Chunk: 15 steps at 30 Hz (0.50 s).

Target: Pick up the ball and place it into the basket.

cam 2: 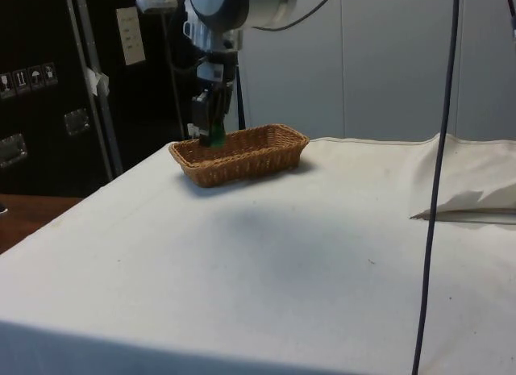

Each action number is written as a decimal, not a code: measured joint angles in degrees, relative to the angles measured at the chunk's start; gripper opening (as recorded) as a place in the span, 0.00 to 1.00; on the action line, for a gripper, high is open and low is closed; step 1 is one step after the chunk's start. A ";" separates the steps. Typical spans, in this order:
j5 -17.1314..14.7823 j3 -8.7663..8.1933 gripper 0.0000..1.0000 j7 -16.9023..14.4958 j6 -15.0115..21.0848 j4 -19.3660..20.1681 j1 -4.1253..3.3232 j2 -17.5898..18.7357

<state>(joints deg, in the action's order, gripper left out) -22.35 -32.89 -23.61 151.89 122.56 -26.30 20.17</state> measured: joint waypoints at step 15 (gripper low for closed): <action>-0.17 -2.29 0.01 -0.17 -0.40 -1.15 1.03 0.40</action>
<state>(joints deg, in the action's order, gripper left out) -22.52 -35.18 -23.78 151.49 121.41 -25.27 20.57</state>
